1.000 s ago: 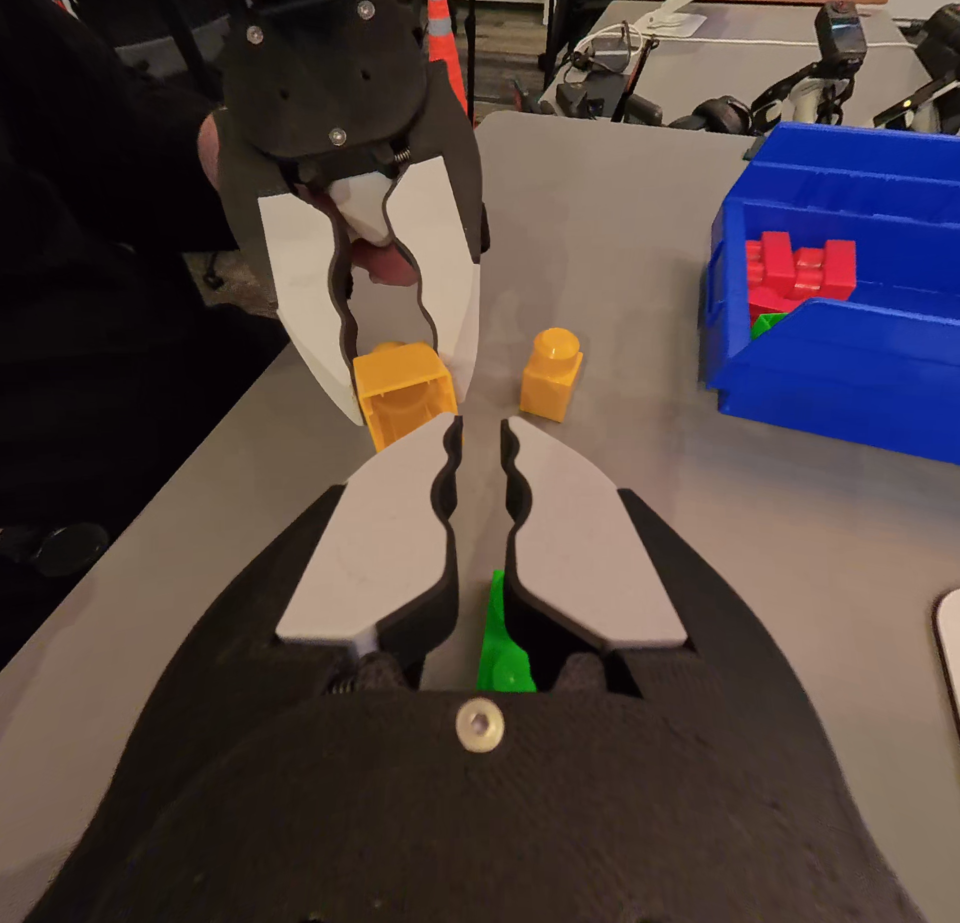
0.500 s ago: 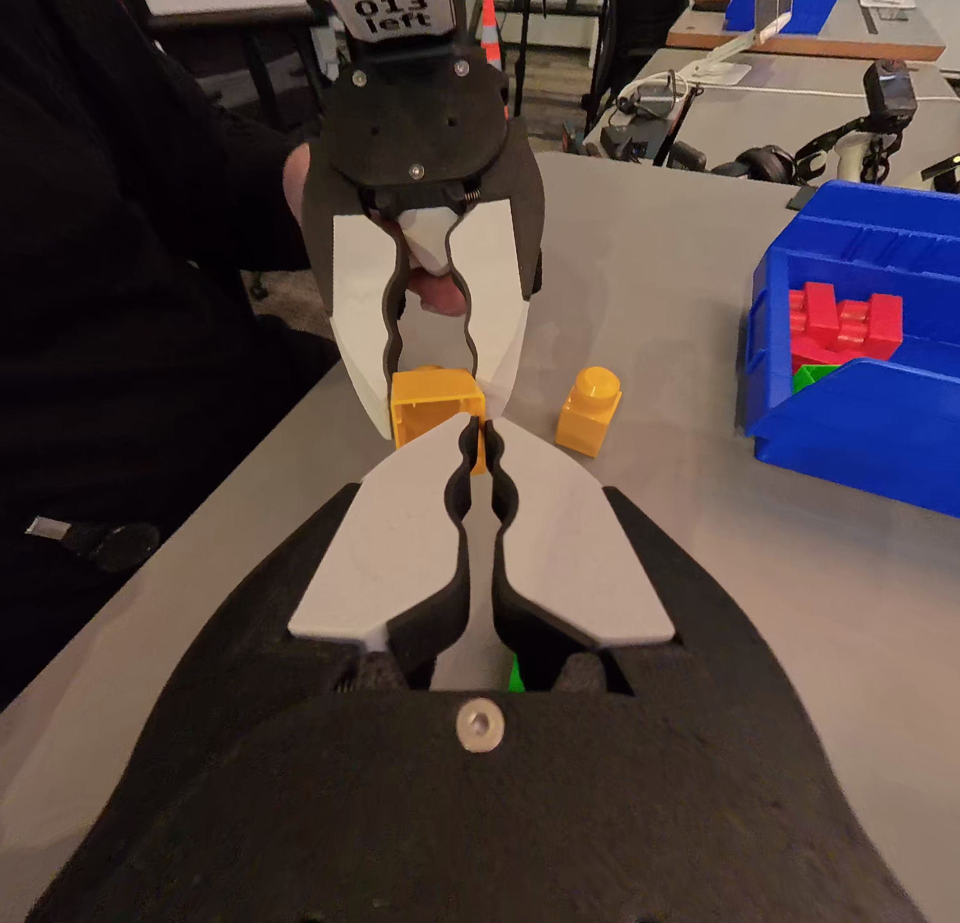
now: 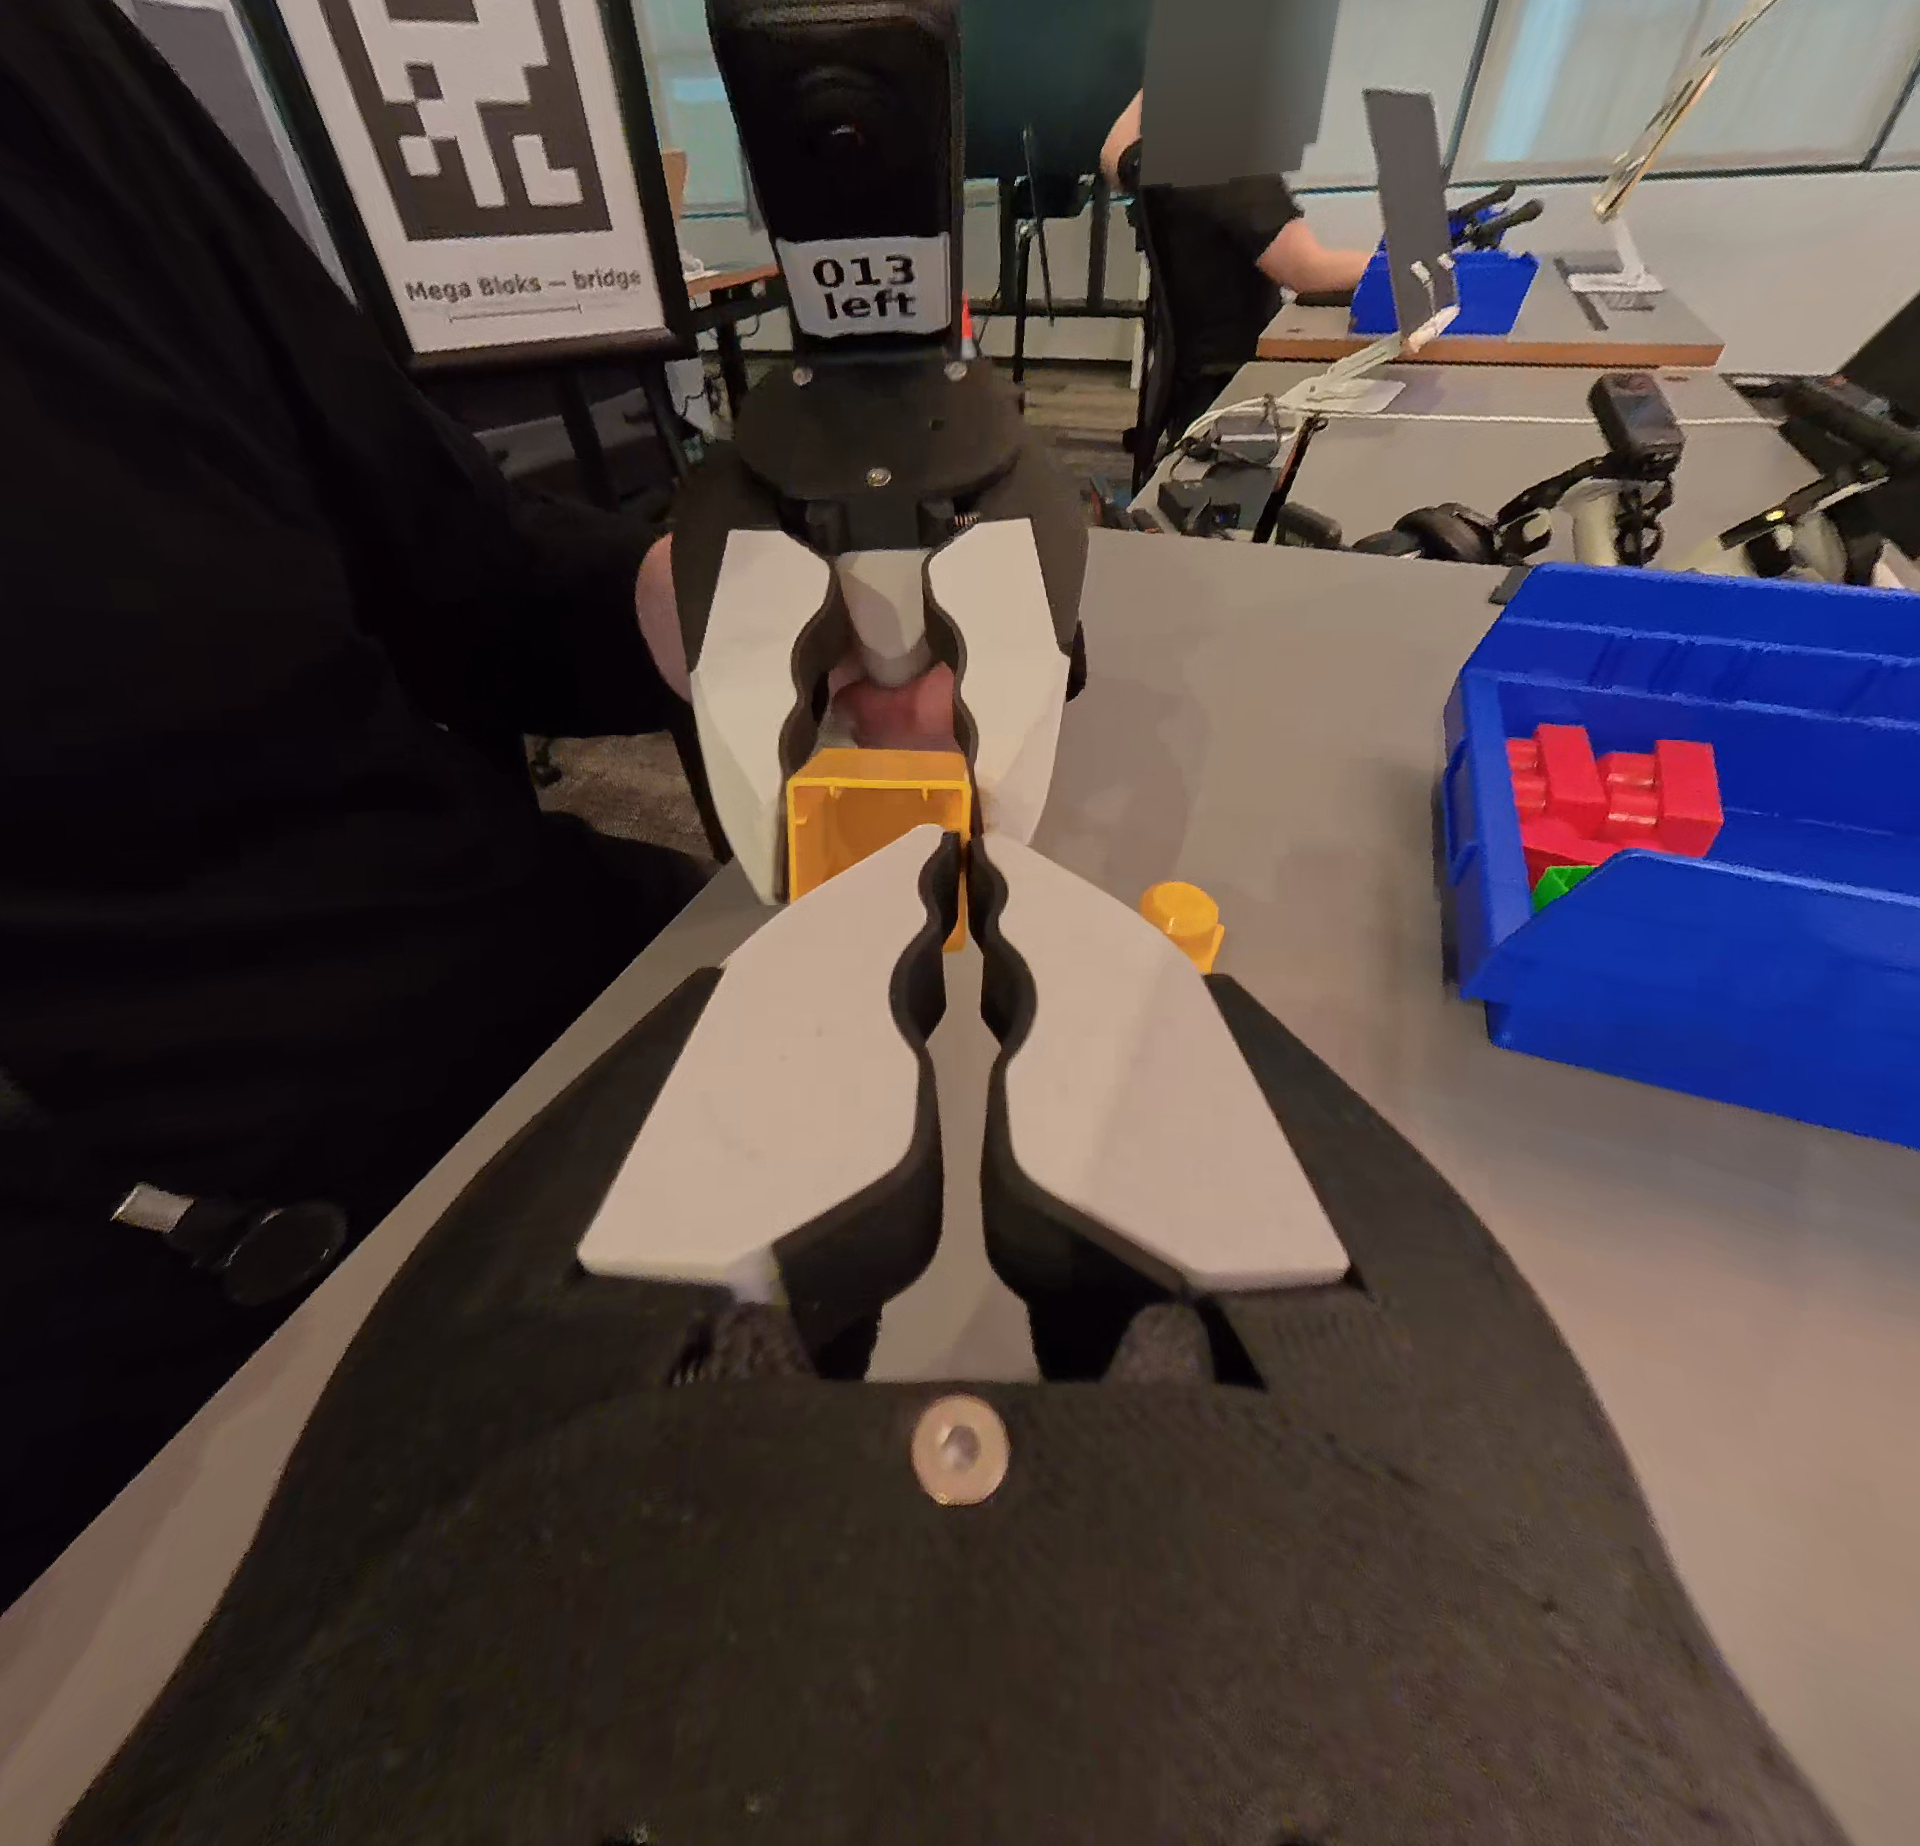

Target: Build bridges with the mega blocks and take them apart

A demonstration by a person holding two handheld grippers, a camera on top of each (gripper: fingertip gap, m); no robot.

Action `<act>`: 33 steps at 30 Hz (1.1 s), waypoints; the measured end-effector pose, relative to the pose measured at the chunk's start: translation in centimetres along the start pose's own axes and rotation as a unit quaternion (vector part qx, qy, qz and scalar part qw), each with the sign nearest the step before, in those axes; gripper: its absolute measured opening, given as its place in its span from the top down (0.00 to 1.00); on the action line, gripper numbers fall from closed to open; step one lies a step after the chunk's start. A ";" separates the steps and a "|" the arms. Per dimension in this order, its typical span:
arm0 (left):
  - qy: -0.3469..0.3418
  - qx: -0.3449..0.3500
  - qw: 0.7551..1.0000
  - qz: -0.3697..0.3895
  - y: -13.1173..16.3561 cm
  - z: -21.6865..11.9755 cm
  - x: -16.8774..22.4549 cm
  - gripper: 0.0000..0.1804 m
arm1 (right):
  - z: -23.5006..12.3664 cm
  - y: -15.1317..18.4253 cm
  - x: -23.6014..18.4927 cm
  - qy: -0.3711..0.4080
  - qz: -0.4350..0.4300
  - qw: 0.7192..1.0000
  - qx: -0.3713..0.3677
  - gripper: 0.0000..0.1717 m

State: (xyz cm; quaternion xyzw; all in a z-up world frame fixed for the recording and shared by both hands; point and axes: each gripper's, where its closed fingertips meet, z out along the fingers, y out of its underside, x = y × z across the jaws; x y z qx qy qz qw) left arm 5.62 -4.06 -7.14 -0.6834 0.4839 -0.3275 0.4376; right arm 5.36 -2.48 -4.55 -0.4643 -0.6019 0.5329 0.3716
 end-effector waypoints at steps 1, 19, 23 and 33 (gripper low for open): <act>0.001 0.016 1.000 -0.008 -0.4 -0.1 -0.1 0.74 | -0.1 -0.3 0.3 0.009 0.002 1.000 0.008 0.99; 0.077 0.435 0.881 -0.168 -8.7 -1.2 -2.7 0.66 | -4.2 -5.1 2.6 0.082 0.049 0.964 0.247 0.99; 0.086 0.443 0.877 -0.165 -9.4 -0.5 -2.3 0.73 | -4.2 -5.1 2.6 0.082 0.063 0.957 0.269 0.99; 0.073 0.434 0.884 -0.159 -9.0 -1.2 -3.4 0.80 | -3.2 -4.2 2.7 0.079 0.073 0.961 0.254 0.99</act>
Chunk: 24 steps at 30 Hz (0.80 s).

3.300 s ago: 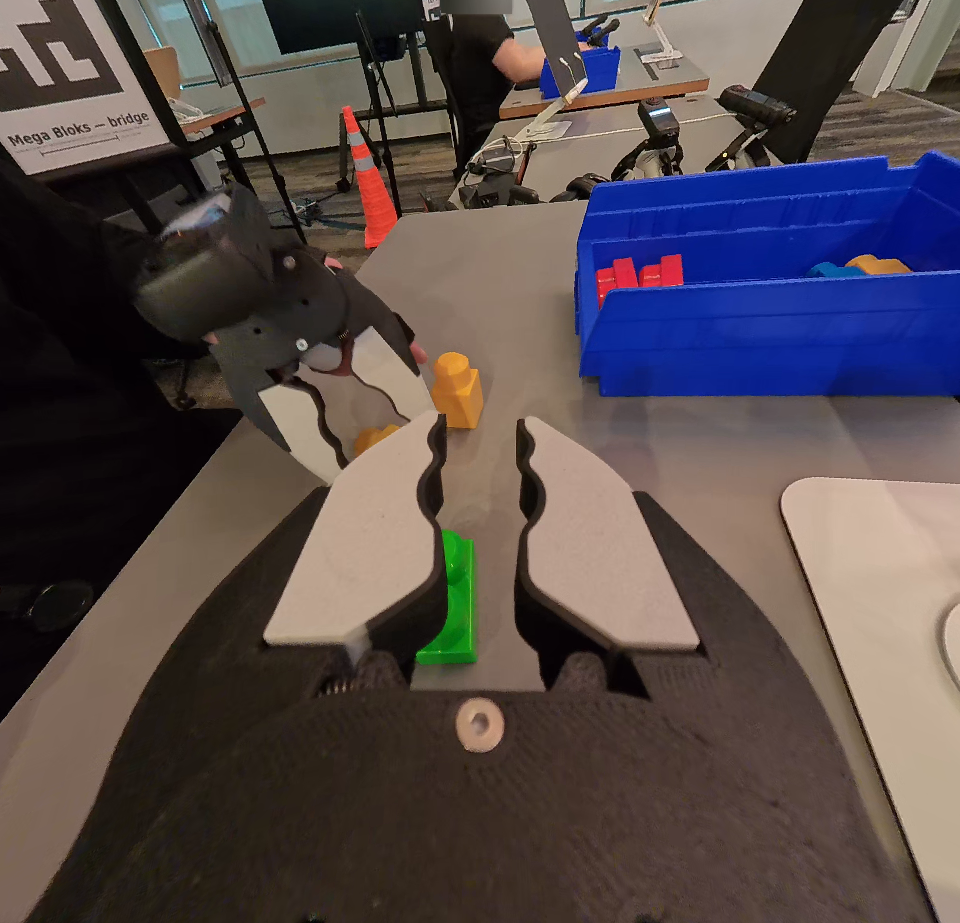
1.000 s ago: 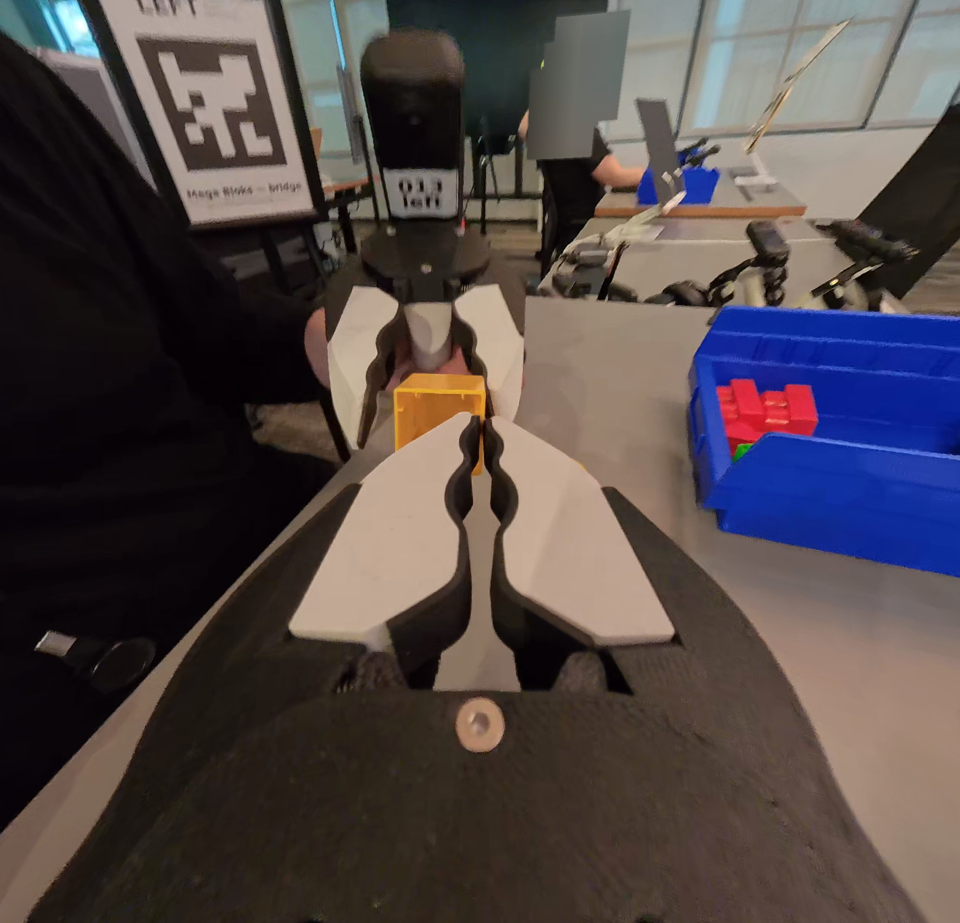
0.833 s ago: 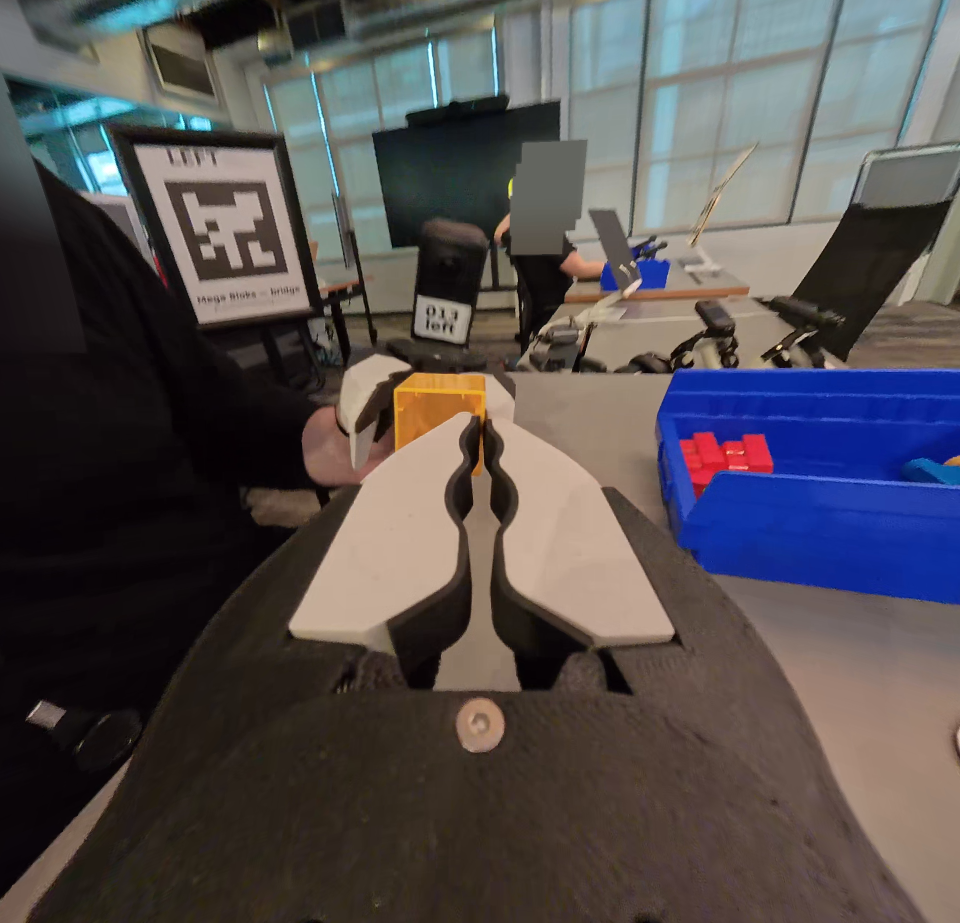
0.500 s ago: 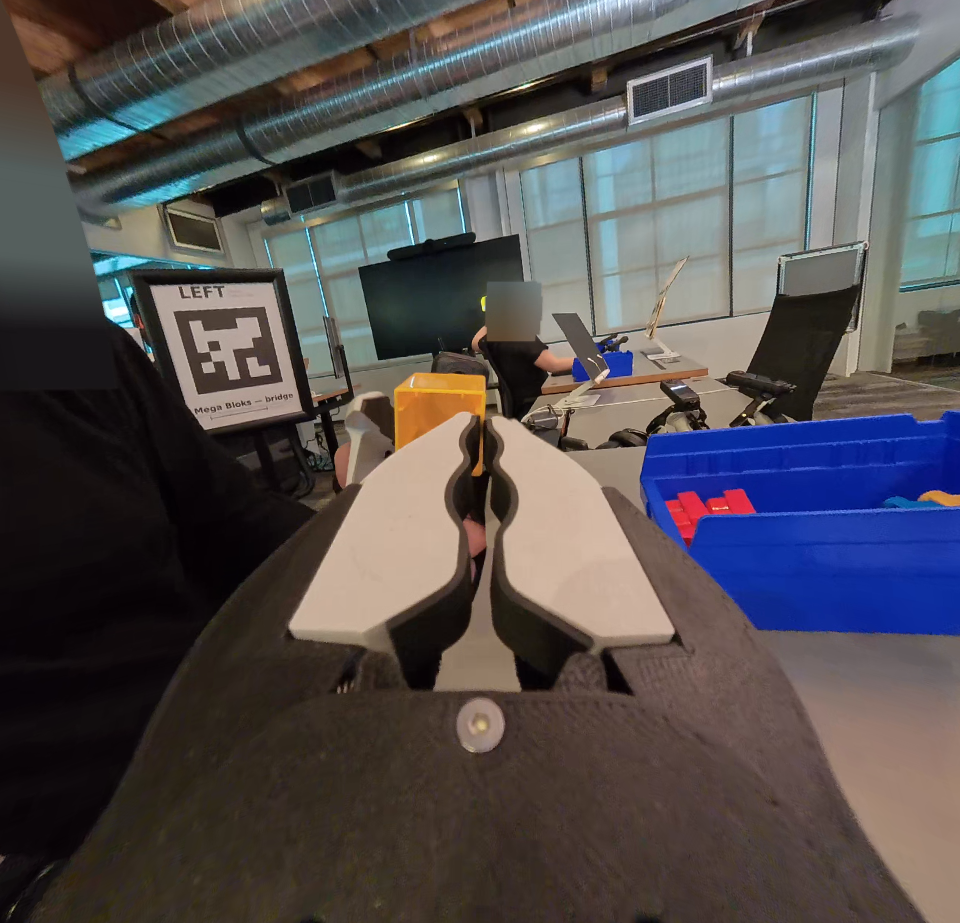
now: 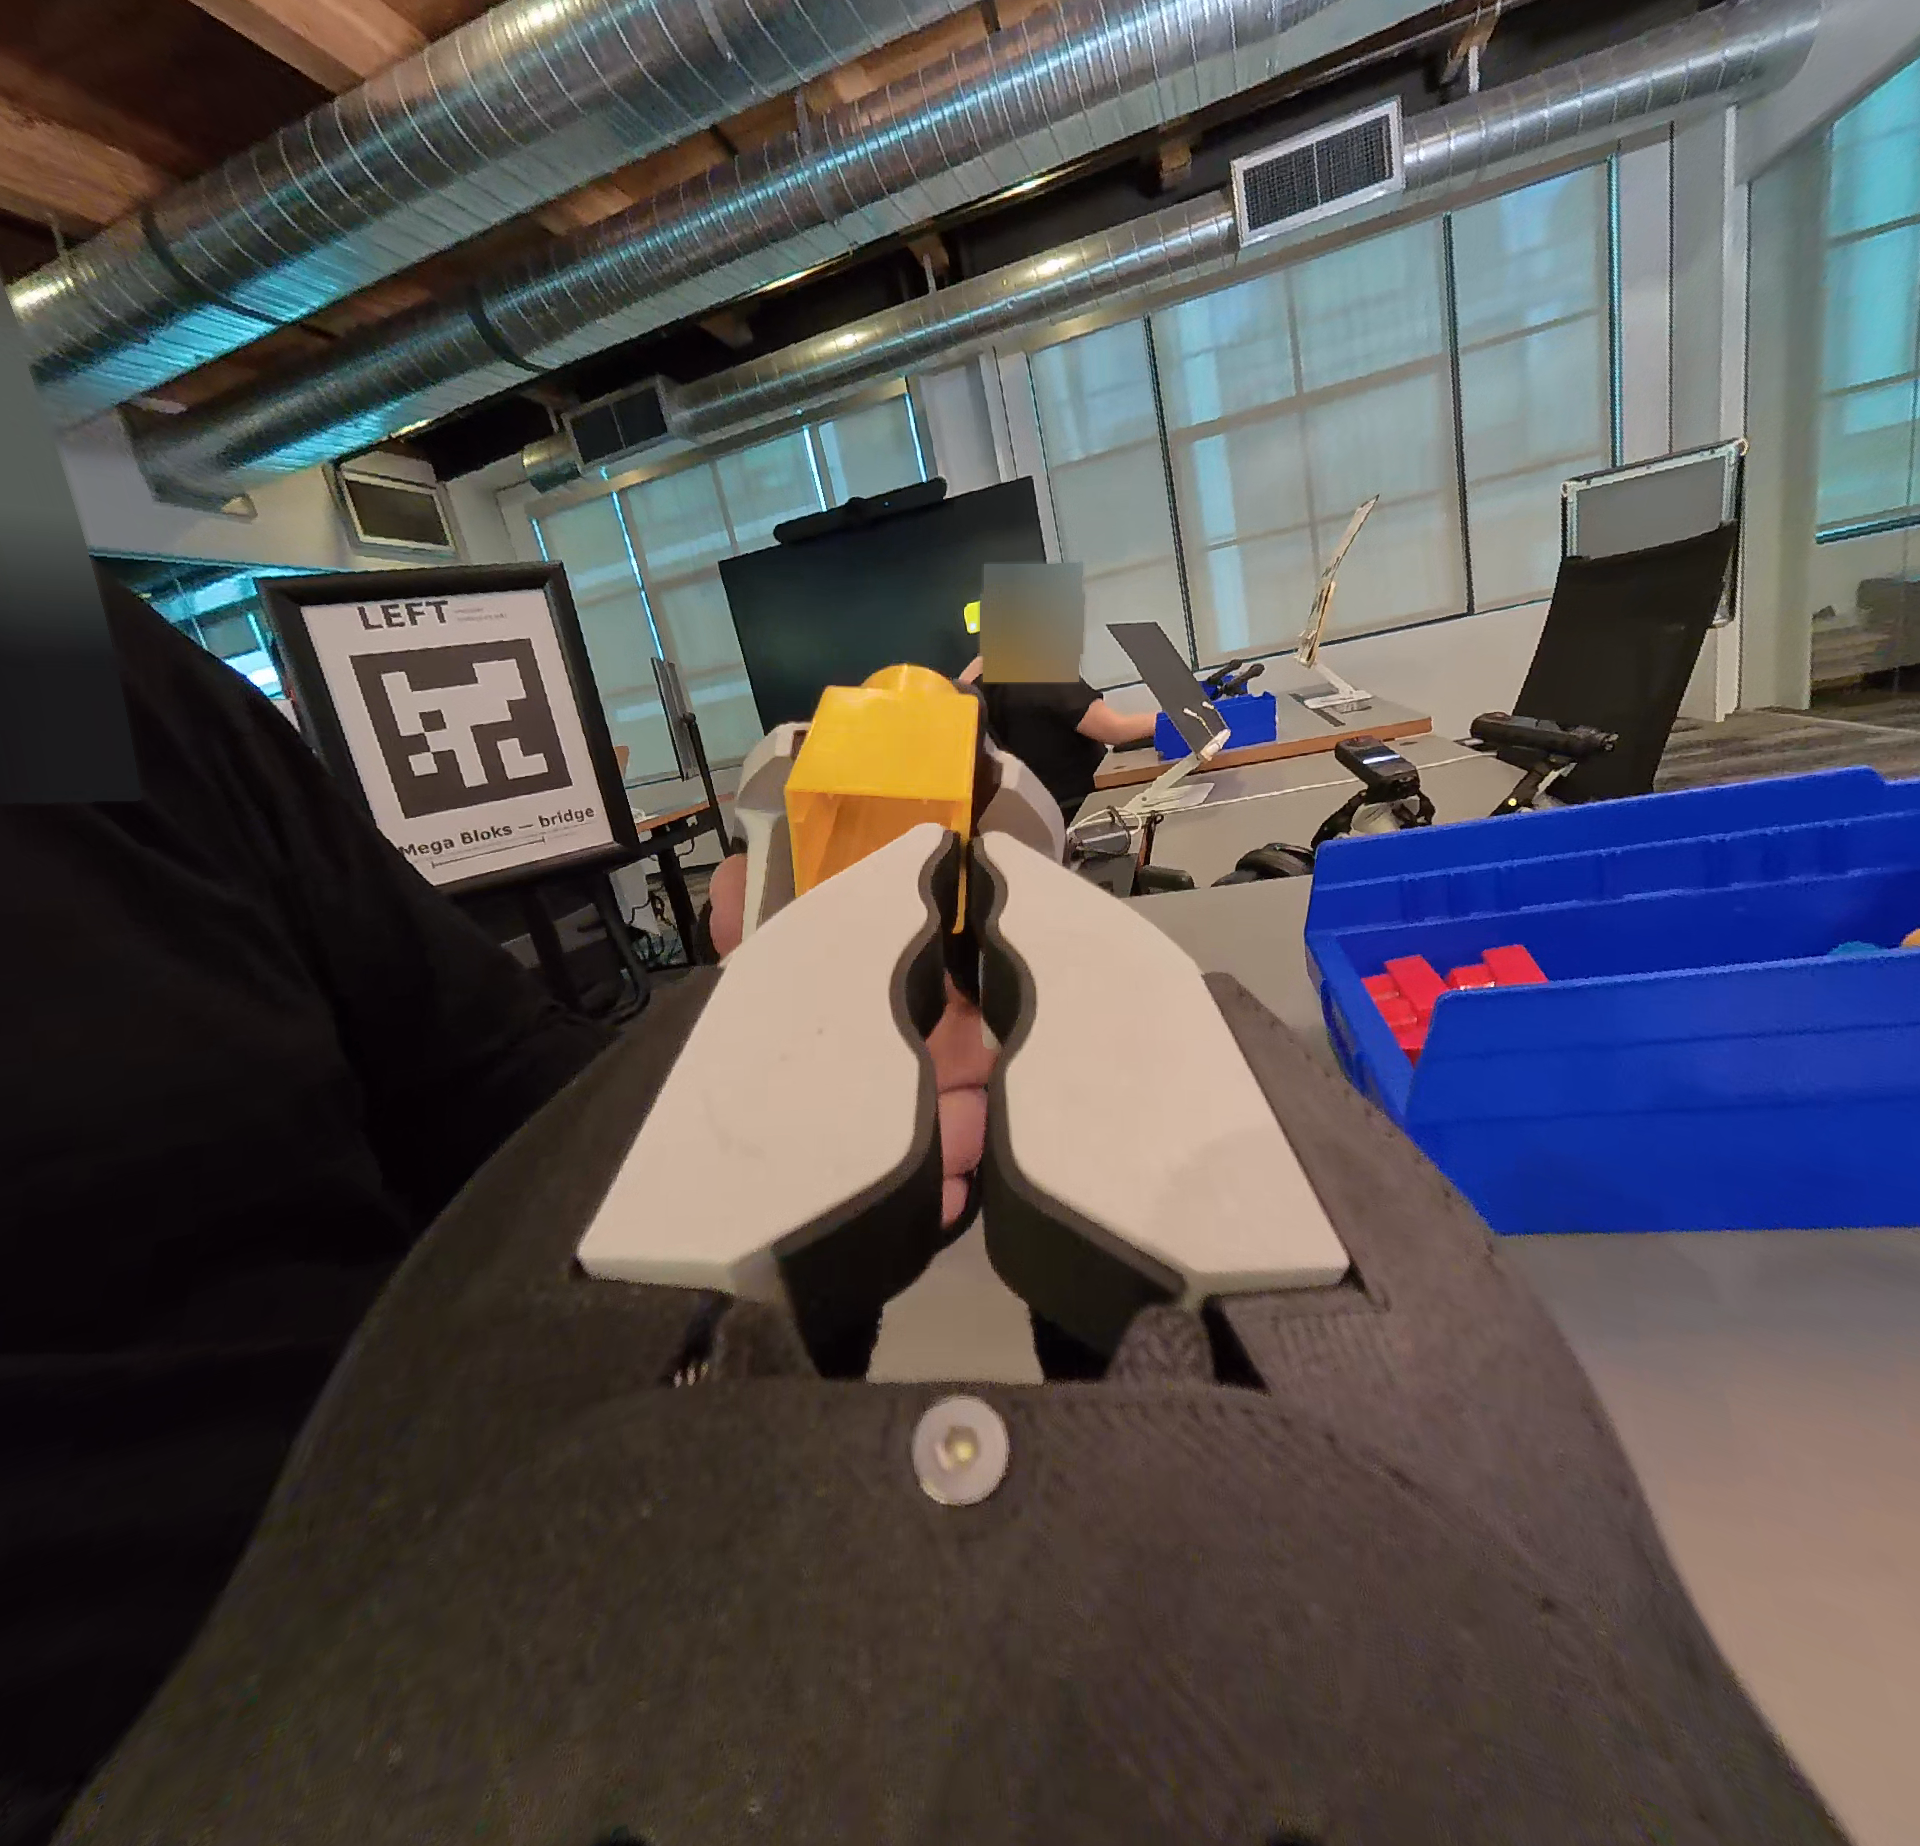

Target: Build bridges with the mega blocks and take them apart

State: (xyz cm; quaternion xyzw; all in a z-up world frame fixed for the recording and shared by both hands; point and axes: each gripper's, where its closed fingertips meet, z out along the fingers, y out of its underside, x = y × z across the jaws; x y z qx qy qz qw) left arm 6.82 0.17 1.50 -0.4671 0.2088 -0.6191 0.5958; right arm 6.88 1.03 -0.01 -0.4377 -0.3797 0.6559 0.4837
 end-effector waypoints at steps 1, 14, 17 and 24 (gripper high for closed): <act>0.000 -0.013 1.000 0.007 0.0 -0.1 0.0 0.80 | 0.1 0.1 0.0 -0.002 0.001 1.000 -0.004 0.99; 0.017 -0.093 0.995 0.015 0.3 -1.2 0.3 0.80 | 0.7 2.5 -0.6 -0.041 0.022 0.997 -0.068 0.99; 0.028 -0.106 0.994 0.026 -0.1 -1.4 0.9 0.80 | 1.0 3.8 -1.2 -0.062 0.020 0.992 -0.112 1.00; -0.045 -0.219 0.966 0.128 0.2 -4.1 -0.1 0.80 | 0.8 4.1 -0.8 -0.040 -0.014 0.990 -0.134 1.00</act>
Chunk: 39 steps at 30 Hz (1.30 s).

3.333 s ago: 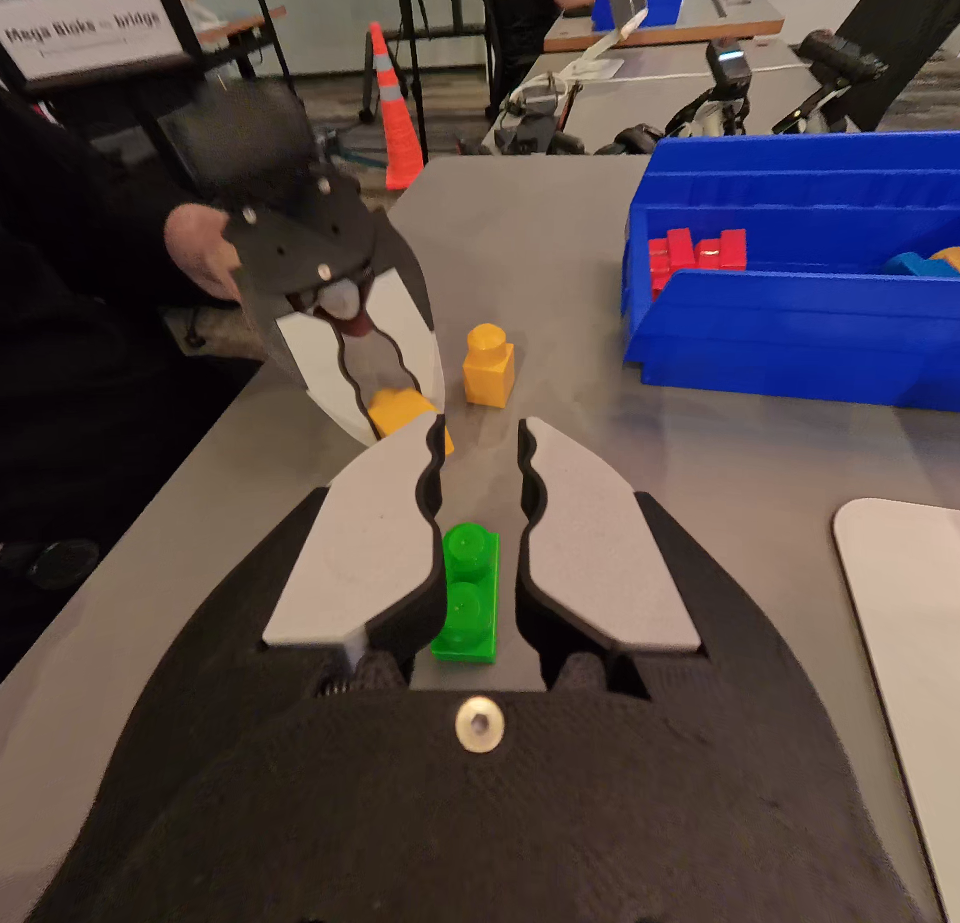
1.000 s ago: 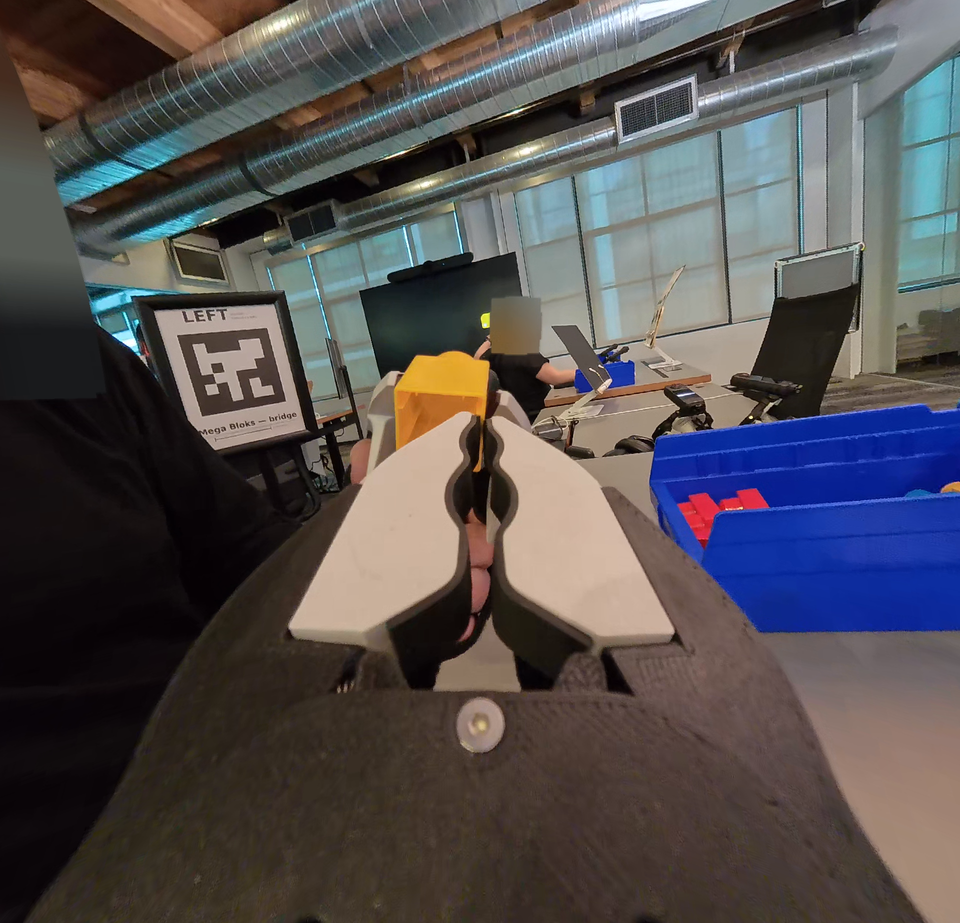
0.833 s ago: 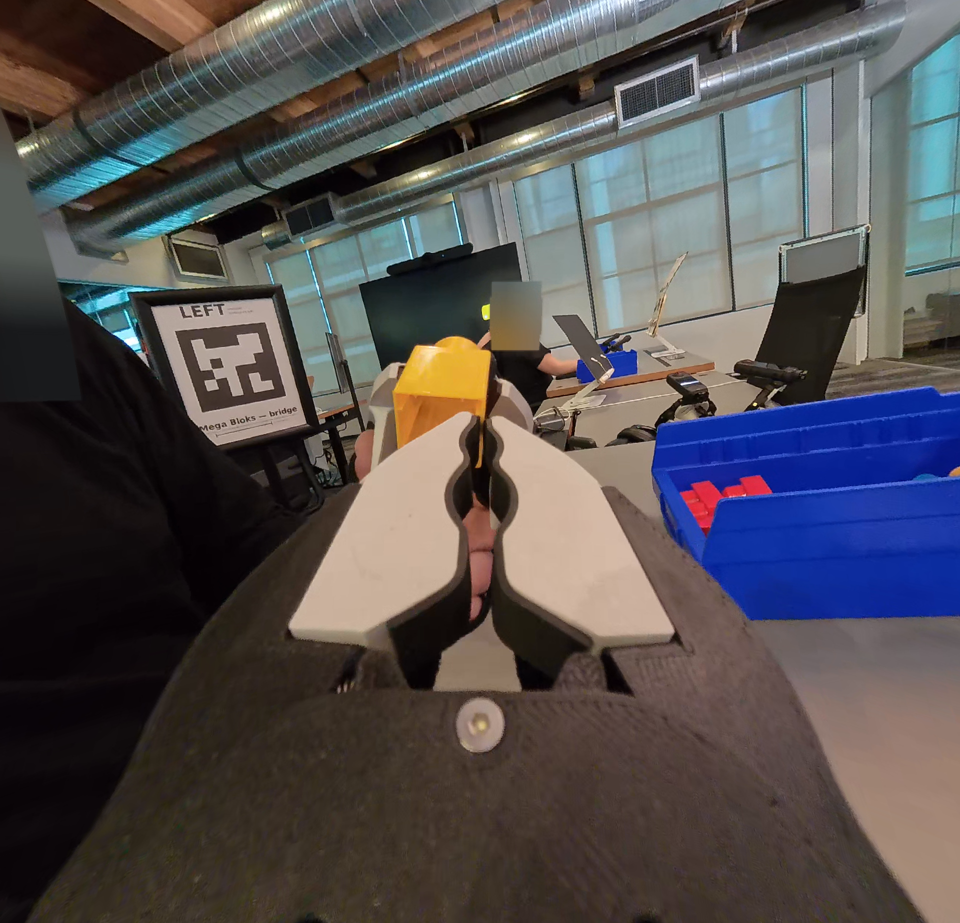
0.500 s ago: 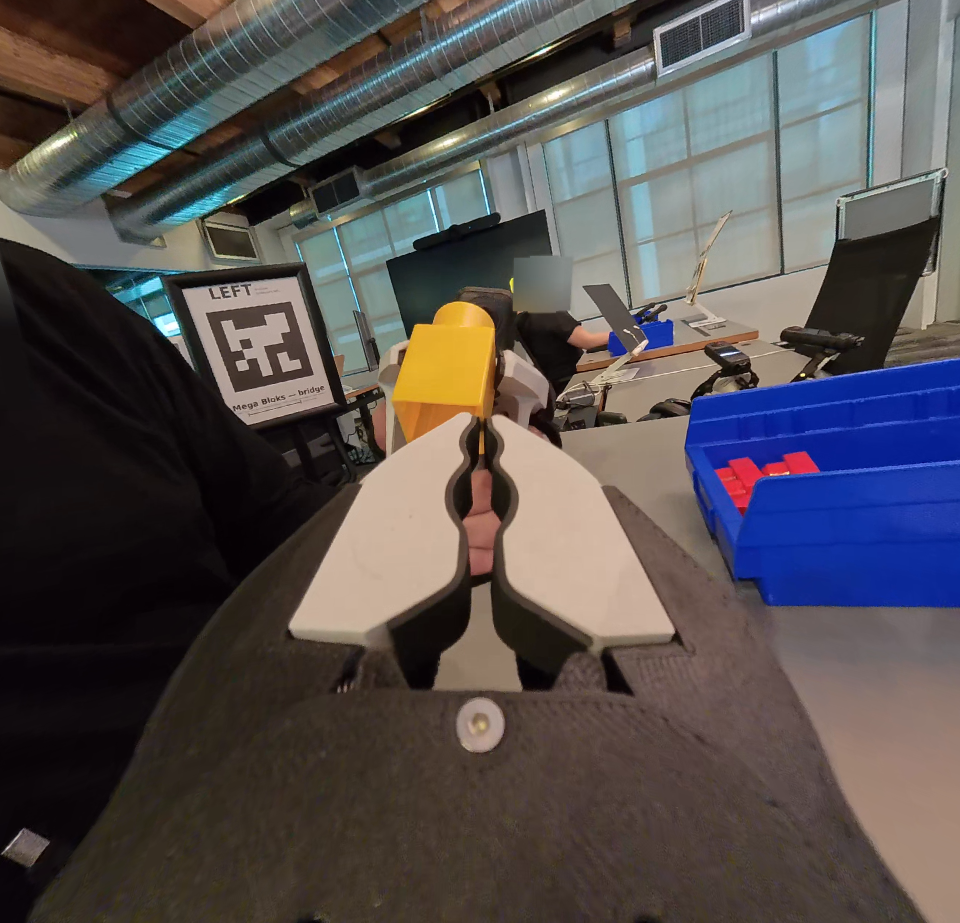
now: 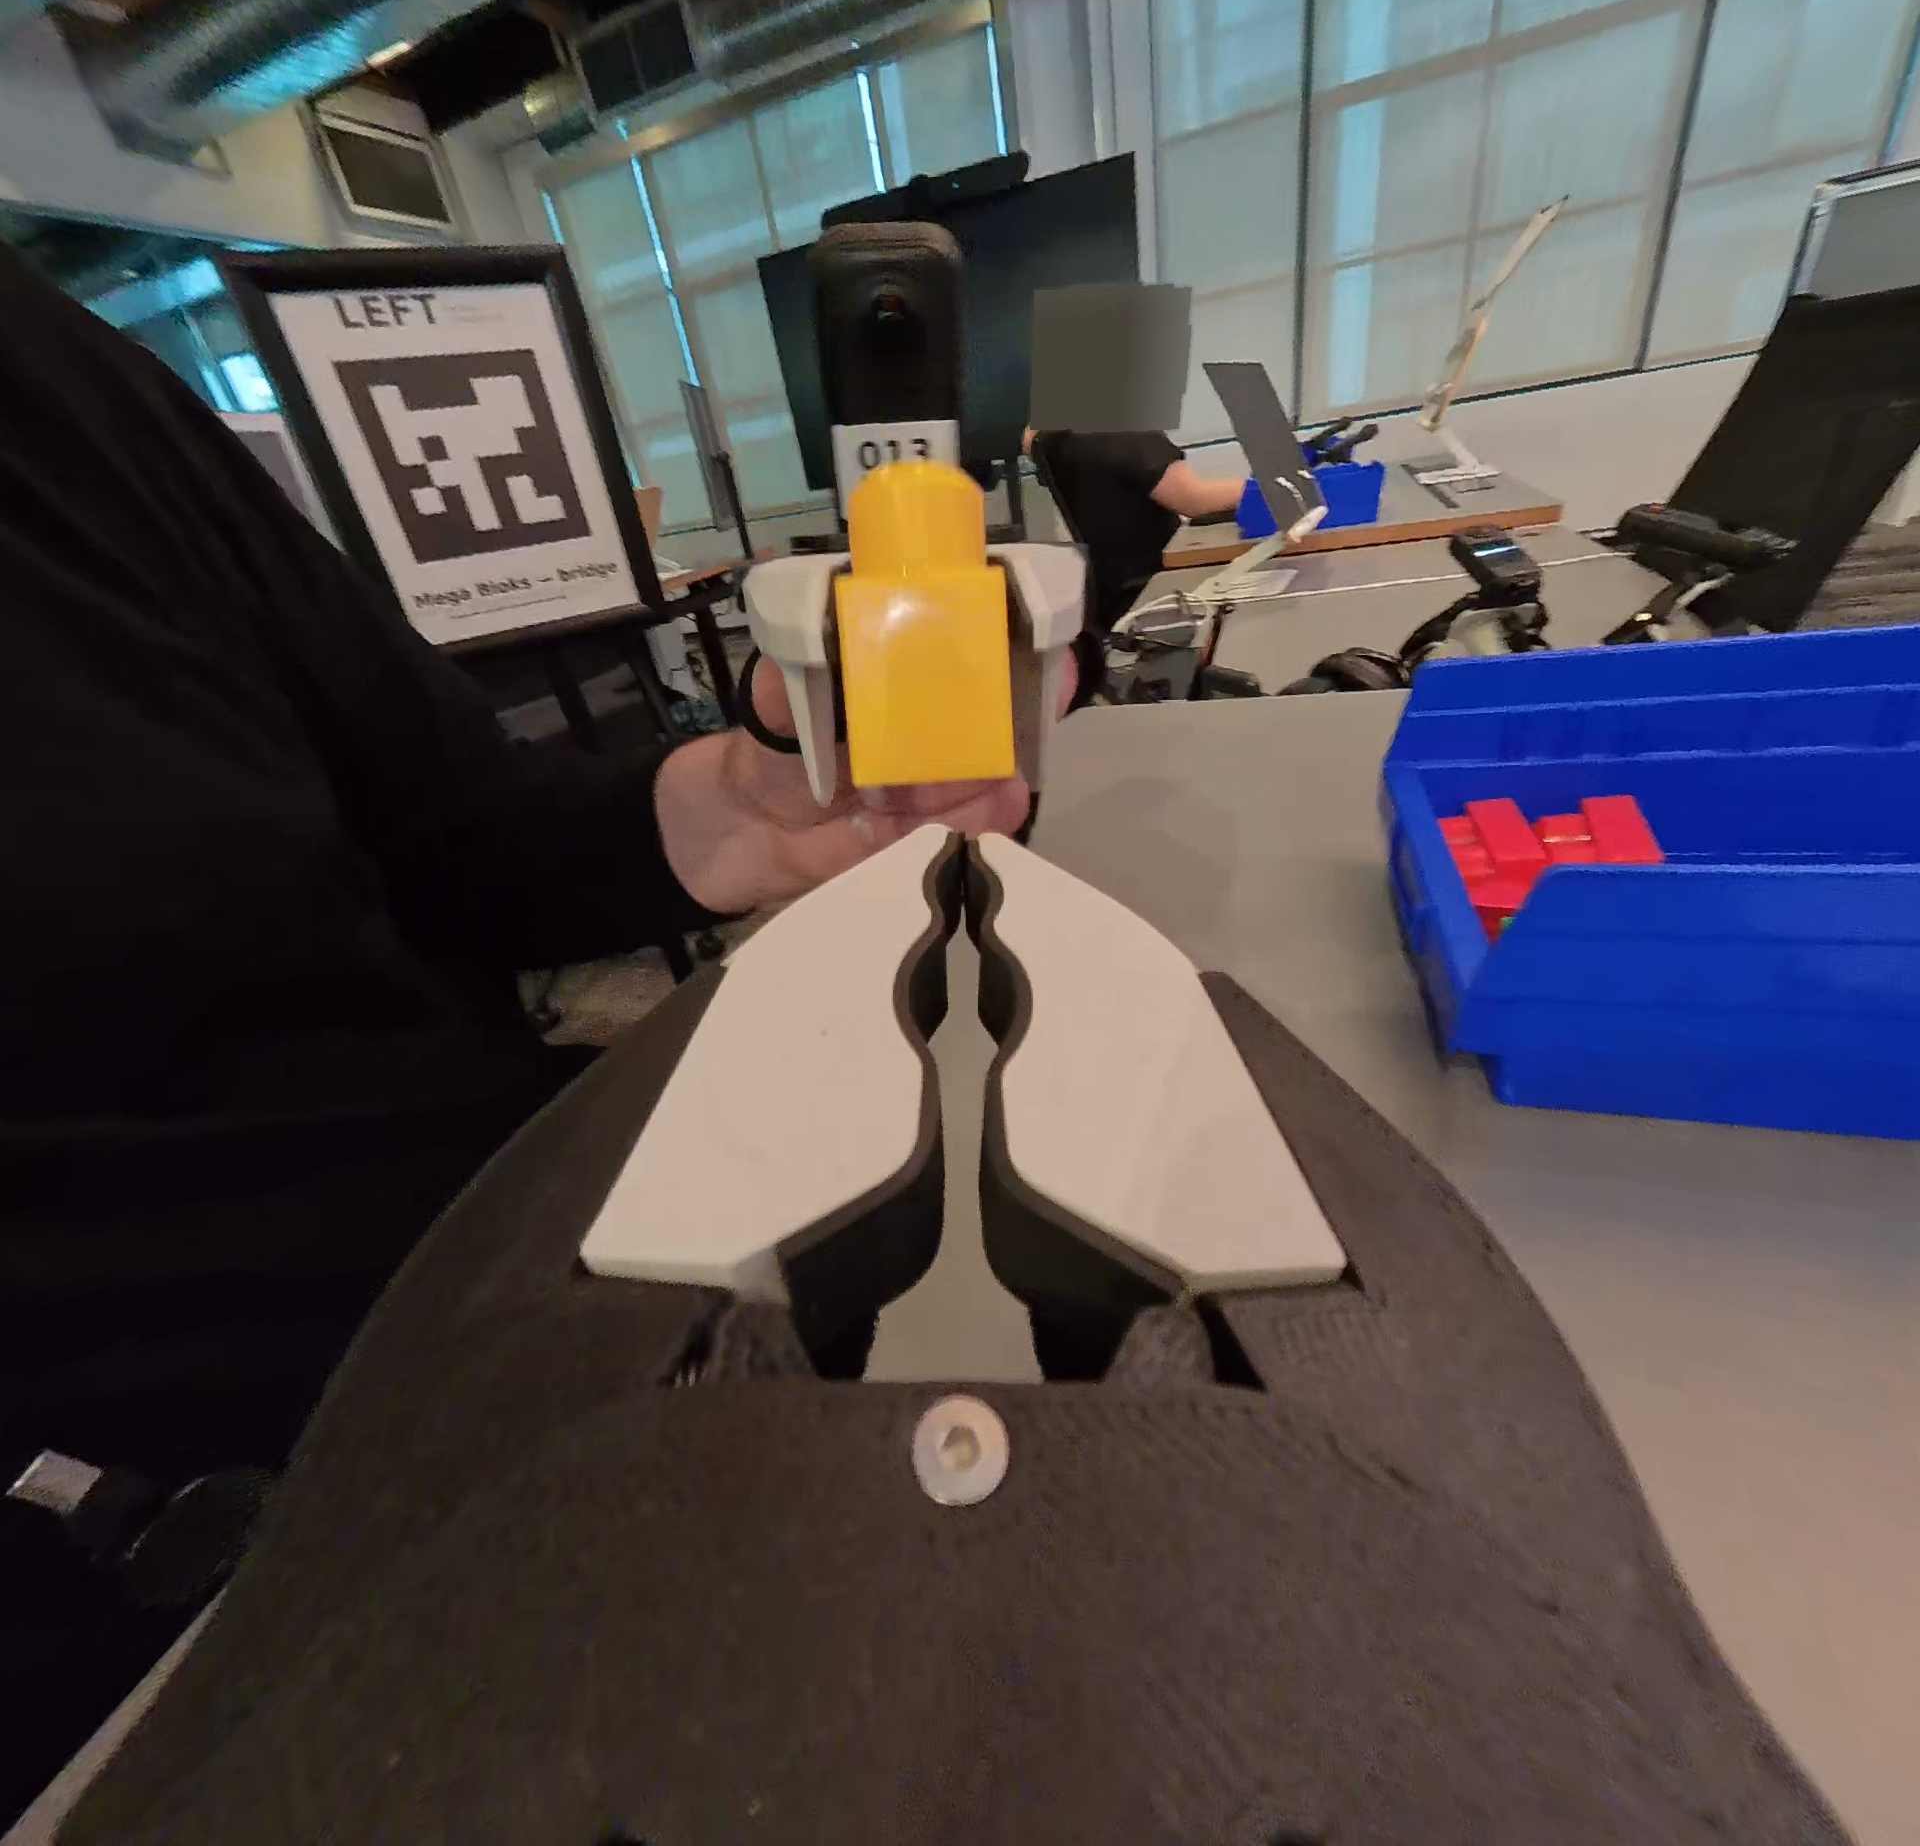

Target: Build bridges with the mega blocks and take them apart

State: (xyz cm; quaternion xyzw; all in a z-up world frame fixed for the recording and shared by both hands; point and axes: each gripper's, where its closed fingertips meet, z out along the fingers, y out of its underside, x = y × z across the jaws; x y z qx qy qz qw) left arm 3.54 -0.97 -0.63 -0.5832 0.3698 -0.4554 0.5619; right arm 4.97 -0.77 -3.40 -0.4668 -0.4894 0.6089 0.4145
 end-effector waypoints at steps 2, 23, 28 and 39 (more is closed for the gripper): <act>-0.049 -0.038 0.998 0.011 1.3 -1.2 -0.8 0.80 | -0.5 -0.3 0.4 0.011 -0.007 1.000 0.000 1.00; -0.341 -0.204 0.913 -0.092 14.3 -8.0 -5.9 0.80 | -0.4 0.3 0.6 0.016 -0.010 1.000 -0.010 1.00; -0.327 -0.230 0.912 -0.094 15.1 -7.7 -5.6 0.80 | -0.4 0.6 0.7 0.015 -0.009 1.000 -0.014 1.00; -0.306 -0.276 0.904 -0.118 16.6 -7.7 -5.2 0.73 | -0.4 0.6 0.6 0.013 -0.011 1.000 -0.016 1.00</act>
